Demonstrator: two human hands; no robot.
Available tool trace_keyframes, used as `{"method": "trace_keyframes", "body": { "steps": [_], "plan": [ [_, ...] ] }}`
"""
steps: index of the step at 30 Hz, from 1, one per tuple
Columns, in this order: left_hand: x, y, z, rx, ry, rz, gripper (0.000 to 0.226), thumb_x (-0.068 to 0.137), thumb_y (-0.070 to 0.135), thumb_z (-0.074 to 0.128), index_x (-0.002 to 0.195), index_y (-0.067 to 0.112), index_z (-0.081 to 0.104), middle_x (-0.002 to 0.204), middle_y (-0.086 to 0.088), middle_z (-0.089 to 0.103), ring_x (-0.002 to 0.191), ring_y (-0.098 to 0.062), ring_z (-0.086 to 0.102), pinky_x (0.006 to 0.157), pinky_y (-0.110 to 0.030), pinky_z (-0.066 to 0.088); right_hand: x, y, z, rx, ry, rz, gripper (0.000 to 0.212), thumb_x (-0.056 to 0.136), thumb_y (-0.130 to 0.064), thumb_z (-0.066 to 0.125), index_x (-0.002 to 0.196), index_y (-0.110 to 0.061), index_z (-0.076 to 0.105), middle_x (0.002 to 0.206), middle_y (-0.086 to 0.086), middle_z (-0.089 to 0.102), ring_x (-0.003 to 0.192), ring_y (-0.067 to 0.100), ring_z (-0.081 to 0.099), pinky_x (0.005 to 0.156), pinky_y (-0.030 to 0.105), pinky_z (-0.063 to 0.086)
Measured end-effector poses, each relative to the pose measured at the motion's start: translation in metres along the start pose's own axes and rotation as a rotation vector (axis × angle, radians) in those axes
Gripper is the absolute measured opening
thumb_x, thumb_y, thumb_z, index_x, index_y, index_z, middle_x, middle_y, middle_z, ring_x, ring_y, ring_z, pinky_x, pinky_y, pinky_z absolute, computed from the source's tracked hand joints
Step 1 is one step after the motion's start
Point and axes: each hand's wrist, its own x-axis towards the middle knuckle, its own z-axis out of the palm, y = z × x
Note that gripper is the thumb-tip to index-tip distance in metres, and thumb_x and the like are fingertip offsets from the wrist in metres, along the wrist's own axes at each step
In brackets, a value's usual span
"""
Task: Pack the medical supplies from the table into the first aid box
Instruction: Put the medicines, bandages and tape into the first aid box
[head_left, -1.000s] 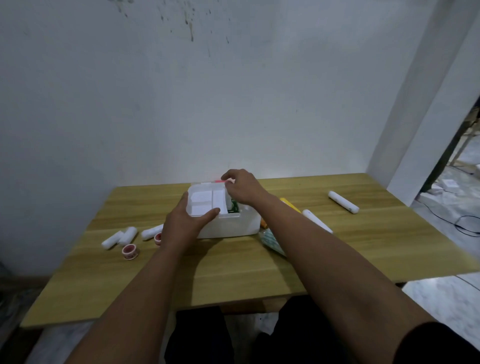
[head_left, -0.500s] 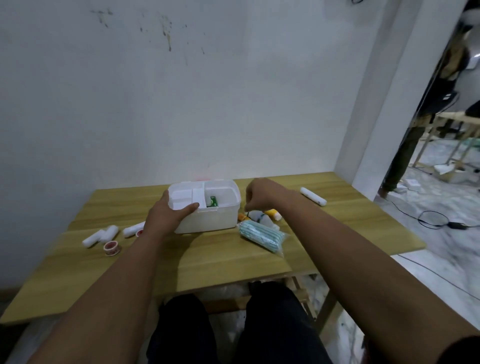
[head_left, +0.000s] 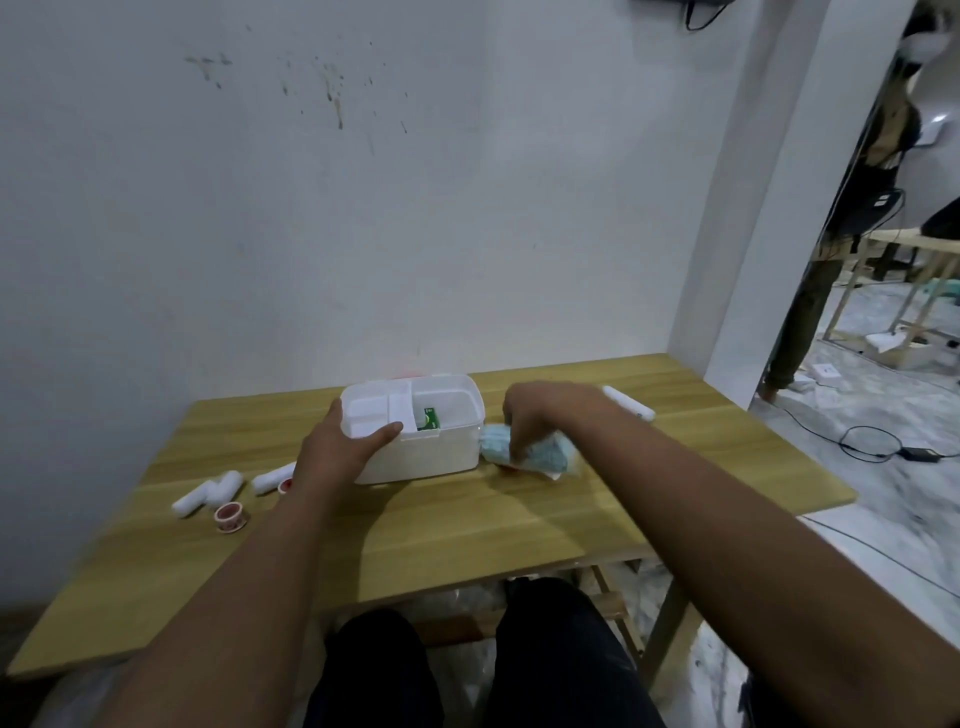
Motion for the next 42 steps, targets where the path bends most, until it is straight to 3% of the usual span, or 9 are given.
{"method": "trace_keyframes", "body": {
  "steps": [4, 8, 10, 17, 24, 29, 34, 36, 42],
  "plan": [
    [-0.004, 0.0, 0.0, 0.01, 0.016, -0.002, 0.105, 0.07, 0.077, 0.076, 0.157, 0.032, 0.039, 0.149, -0.002, 0.057, 0.133, -0.032, 0.054, 0.103, -0.052, 0.05, 0.002, 0.001, -0.054, 0.096, 0.121, -0.092, 0.046, 0.088, -0.029, 0.077, 0.131, -0.013, 0.068, 0.122, 0.006, 0.069, 0.105, 0.025, 0.066, 0.063, 0.03, 0.049],
    [-0.005, -0.005, -0.001, 0.054, 0.032, -0.01, 0.124, 0.05, 0.102, 0.06, 0.155, 0.039, 0.037, 0.147, 0.004, 0.059, 0.132, -0.03, 0.056, 0.102, -0.063, 0.049, 0.032, -0.02, -0.06, 0.062, 0.2, -0.161, 0.048, 0.088, -0.023, 0.073, 0.135, -0.02, 0.067, 0.128, 0.005, 0.067, 0.111, 0.026, 0.064, 0.093, 0.043, 0.056],
    [-0.003, -0.008, 0.0, 0.065, 0.038, -0.017, 0.13, 0.044, 0.107, 0.054, 0.154, 0.041, 0.036, 0.147, 0.006, 0.059, 0.132, -0.029, 0.056, 0.101, -0.064, 0.05, 0.049, -0.034, -0.052, 0.025, 0.187, -0.179, 0.047, 0.086, -0.018, 0.075, 0.132, -0.023, 0.068, 0.126, 0.002, 0.068, 0.108, 0.024, 0.063, 0.095, 0.043, 0.056],
    [-0.013, 0.003, 0.003, 0.057, 0.071, 0.002, 0.103, 0.071, 0.078, 0.075, 0.157, 0.034, 0.038, 0.15, 0.0, 0.057, 0.133, -0.029, 0.055, 0.101, -0.055, 0.053, 0.079, -0.073, -0.031, -0.053, 0.107, -0.204, 0.047, 0.073, -0.017, 0.09, 0.117, -0.016, 0.072, 0.108, 0.003, 0.072, 0.099, 0.026, 0.068, 0.089, 0.044, 0.06],
    [-0.01, 0.002, 0.007, 0.061, 0.107, 0.018, 0.099, 0.076, 0.067, 0.079, 0.158, 0.029, 0.038, 0.151, -0.002, 0.056, 0.135, -0.028, 0.053, 0.098, -0.044, 0.048, 0.092, -0.081, -0.012, 0.31, -0.038, -0.204, 0.025, 0.088, -0.01, 0.075, 0.112, -0.005, 0.071, 0.116, 0.012, 0.07, 0.103, 0.031, 0.069, 0.084, 0.047, 0.064],
    [-0.009, 0.002, 0.009, 0.062, 0.106, 0.007, 0.103, 0.074, 0.073, 0.077, 0.159, 0.03, 0.037, 0.153, -0.001, 0.054, 0.137, -0.029, 0.052, 0.101, -0.049, 0.05, 0.093, -0.08, -0.007, 0.511, 0.062, -0.131, 0.036, 0.1, -0.012, 0.053, 0.132, 0.001, 0.06, 0.129, 0.023, 0.064, 0.111, 0.037, 0.067, 0.073, 0.042, 0.06],
    [-0.007, 0.0, 0.008, 0.08, 0.107, 0.008, 0.105, 0.072, 0.078, 0.074, 0.158, 0.03, 0.038, 0.151, -0.002, 0.057, 0.134, -0.03, 0.055, 0.101, -0.051, 0.052, 0.094, -0.094, 0.008, 0.538, 0.089, -0.099, 0.052, 0.1, -0.025, 0.05, 0.147, -0.005, 0.044, 0.144, 0.016, 0.054, 0.131, 0.032, 0.051, 0.094, 0.038, 0.044],
    [-0.007, 0.0, 0.007, 0.088, 0.104, 0.016, 0.11, 0.067, 0.084, 0.069, 0.157, 0.031, 0.039, 0.15, -0.002, 0.058, 0.133, -0.031, 0.056, 0.101, -0.052, 0.053, 0.096, -0.098, 0.012, 0.488, 0.088, -0.088, 0.046, 0.099, -0.025, 0.048, 0.141, -0.005, 0.05, 0.14, 0.015, 0.056, 0.133, 0.034, 0.048, 0.1, 0.039, 0.041],
    [-0.005, -0.001, 0.009, 0.083, 0.095, 0.01, 0.116, 0.063, 0.089, 0.066, 0.158, 0.03, 0.038, 0.152, -0.003, 0.057, 0.134, -0.032, 0.055, 0.102, -0.056, 0.052, 0.09, -0.1, 0.011, 0.545, 0.096, -0.128, 0.034, 0.101, -0.015, 0.043, 0.123, 0.002, 0.063, 0.126, 0.017, 0.064, 0.118, 0.033, 0.057, 0.091, 0.034, 0.037]
  ]
}}
